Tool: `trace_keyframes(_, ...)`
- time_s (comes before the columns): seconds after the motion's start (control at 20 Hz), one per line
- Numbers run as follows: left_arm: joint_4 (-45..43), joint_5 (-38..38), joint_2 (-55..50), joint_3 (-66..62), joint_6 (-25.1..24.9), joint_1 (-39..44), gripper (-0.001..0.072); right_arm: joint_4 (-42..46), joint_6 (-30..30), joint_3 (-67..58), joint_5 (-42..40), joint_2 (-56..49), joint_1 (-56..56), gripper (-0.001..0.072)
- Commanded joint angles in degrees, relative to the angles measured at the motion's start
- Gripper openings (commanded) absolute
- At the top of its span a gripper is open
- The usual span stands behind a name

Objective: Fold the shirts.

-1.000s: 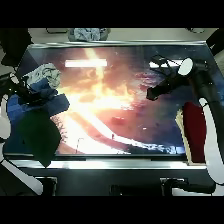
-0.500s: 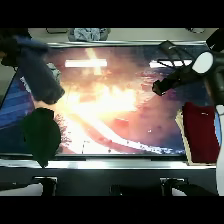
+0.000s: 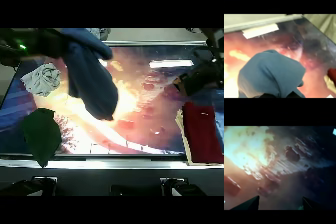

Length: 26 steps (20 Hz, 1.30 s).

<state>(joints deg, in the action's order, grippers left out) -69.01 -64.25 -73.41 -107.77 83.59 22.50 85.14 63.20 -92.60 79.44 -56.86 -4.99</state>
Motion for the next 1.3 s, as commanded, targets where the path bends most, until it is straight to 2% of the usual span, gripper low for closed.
trace_keyframes(0.0, -1.55, -0.5, -2.73, 9.35, -0.15, 5.64, 0.0028, 4.79, 1.11, 0.0, 6.78, 3.41, 0.04, 0.0613)
trace_keyframes(0.15, -5.09, 1.36, -6.99, 21.51, -0.02, 5.73, 0.0028, 4.57, 2.73, 0.02, 12.46, 1.73, 0.04, 0.0611)
trace_keyframes(0.3, -5.68, 1.31, -12.83, 30.93, 3.41, 5.07, 0.0032, 4.33, 2.84, 2.43, 13.14, -2.4, 0.04, 0.0611)
trace_keyframes(0.35, -4.83, 0.44, -15.1, 31.32, 3.87, 4.96, 0.0147, 4.02, 2.82, 4.07, 12.09, -4.26, 0.04, 0.0611)
trace_keyframes(0.4, -4.07, -1.51, -16.5, 30.27, 4.15, 4.74, 0.0468, 3.67, 2.8, 5.53, 11.3, -6.34, 0.04, 0.0612)
trace_keyframes(0.45, -4.2, -4.35, -16.94, 28.09, 4.39, 4.15, 0.072, 3.28, 2.56, 6.38, 10.88, -8.41, 0.04, 0.0612)
trace_keyframes(0.6, -9.66, -13.29, -14.1, 19.12, -0.33, -0.98, 0.072, -0.31, 0.44, 7.67, 10.23, -14.27, 0.04, 0.0618)
trace_keyframes(0.7, -11.61, -14.43, -10.67, 17.94, -1.38, -6.6, 0.072, -3.48, -2.14, 8.81, 10.21, -17.7, 0.04, 0.0634)
trace_keyframes(0.85, -5.33, -15.52, -8.46, 23.3, -1.33, -15.12, 0.072, -11.39, -5.22, 13.51, 10.1, -22.14, 0.04, 0.0634)
trace_keyframes(0.9, -1.11, -14.36, -8.7, 26.93, -1.36, -16.7, 0.072, -15.23, -6.54, 16.31, 9.88, -23.21, 0.02, 0.0634)
trace_keyframes(1.0, 5.25, -7.32, -9.46, 35.19, -1.36, -17.27, 0.0719, -21.29, -8.68, 22.21, 7.61, -24.2, 0.02, 0.0639)
trace_keyframes(1.05, 7.87, -4.02, -10.34, 38.34, -1.38, -16.87, 0.071, -23.15, -9.38, 24.79, 6.47, -24.28, 0.04, 0.0691)
trace_keyframes(1.1, 10.84, -1.05, -11.65, 40.76, -1.99, -16.2, 0.0709, -24.2, -9.97, 27.06, 5.49, -24.28, 0.02, 0.0709)
trace_keyframes(1.2, 16.28, 2.95, -14.38, 42.6, -5.27, -14.84, 0.0648, -24.46, -10.1, 30.01, 4.68, -24.28, 0.02, 0.0709)
trace_keyframes(1.25, 17.9, 4.61, -15.78, 42.58, -5.68, -14.23, 0.0648, -24.48, -10.1, 30.82, 4.57, -24.28, 0.02, 0.0709)
